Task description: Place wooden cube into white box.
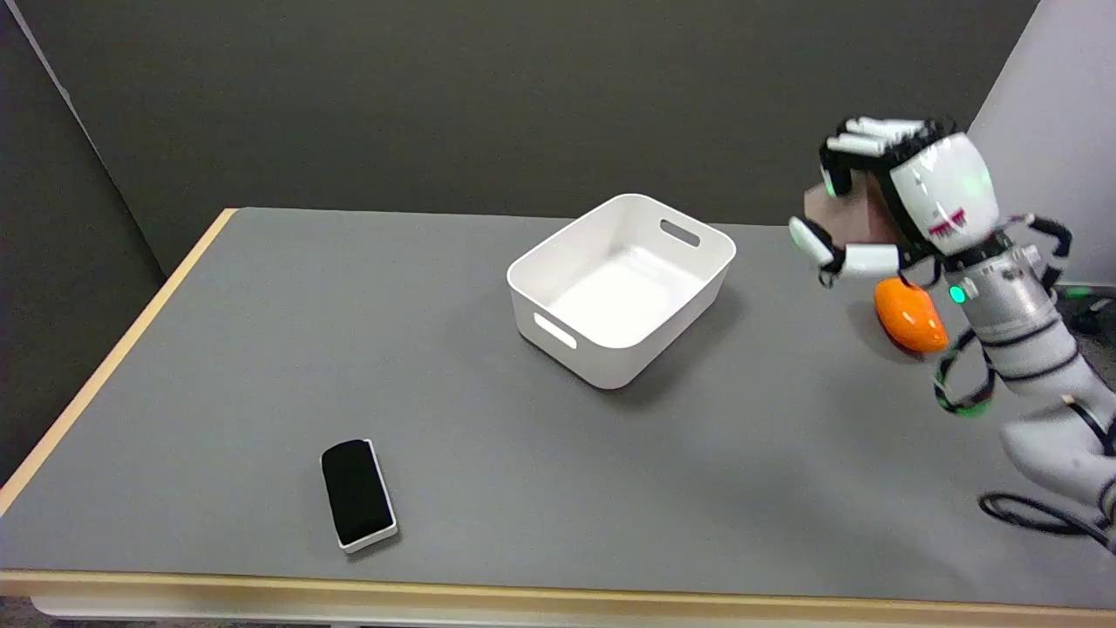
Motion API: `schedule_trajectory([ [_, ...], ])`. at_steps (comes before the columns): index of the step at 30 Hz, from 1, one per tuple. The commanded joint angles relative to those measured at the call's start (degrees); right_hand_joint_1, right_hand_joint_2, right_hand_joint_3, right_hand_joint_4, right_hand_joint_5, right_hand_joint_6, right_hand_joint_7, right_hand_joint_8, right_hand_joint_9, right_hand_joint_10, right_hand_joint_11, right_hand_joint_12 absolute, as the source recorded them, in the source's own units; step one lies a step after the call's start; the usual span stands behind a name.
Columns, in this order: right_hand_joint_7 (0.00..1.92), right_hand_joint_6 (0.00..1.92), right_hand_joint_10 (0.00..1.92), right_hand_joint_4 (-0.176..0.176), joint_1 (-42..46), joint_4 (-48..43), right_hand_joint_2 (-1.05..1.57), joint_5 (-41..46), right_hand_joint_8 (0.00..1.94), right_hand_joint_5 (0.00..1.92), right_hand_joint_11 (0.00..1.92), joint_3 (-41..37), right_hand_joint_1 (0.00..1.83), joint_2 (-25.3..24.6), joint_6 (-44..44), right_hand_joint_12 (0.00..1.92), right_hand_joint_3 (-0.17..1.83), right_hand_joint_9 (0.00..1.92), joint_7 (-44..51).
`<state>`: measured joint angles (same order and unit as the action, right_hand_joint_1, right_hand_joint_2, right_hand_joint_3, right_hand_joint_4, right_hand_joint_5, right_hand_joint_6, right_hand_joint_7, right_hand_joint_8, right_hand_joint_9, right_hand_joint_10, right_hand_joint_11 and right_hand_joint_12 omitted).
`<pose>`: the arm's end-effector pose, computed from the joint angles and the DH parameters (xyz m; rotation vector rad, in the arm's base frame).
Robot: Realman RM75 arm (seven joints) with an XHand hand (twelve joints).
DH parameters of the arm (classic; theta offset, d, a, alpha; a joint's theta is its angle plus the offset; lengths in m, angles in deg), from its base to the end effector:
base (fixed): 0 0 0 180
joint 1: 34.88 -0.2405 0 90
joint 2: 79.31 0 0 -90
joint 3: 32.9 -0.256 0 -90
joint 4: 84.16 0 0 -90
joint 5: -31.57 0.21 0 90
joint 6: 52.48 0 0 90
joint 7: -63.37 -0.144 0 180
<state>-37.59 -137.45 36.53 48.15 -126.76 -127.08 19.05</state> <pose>-0.1653 -0.2845 0.4800 1.7961 0.5398 0.5736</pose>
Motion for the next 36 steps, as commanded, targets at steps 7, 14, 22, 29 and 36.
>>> schedule_trajectory([
  [7,1.17,1.92,1.92,0.018,-36.73,21.32,0.62,0.96,1.94,0.9,1.11,26.51,1.0,-14.57,3.95,1.92,0.91,1.34,2.6],
  [14,1.12,1.92,1.92,0.005,-40.86,29.48,0.65,-0.77,1.94,0.83,1.0,28.59,0.99,-23.33,10.06,1.92,0.86,1.31,2.97],
  [22,1.03,1.92,1.92,-0.018,-40.84,26.11,0.71,-0.83,1.94,0.71,0.8,29.28,0.97,-26.49,21.02,1.92,0.75,1.25,4.48],
  [29,0.98,1.92,1.92,-0.02,-39.75,25.09,0.67,-0.11,1.94,0.67,0.72,29.84,0.98,-26.33,24.39,1.92,0.84,1.23,4.41],
  [36,0.64,1.81,1.92,-0.087,-36.42,22.3,0.86,2.05,1.94,0.72,0.14,29.18,0.84,-24.92,24.81,1.92,0.81,0.79,3.93],
])
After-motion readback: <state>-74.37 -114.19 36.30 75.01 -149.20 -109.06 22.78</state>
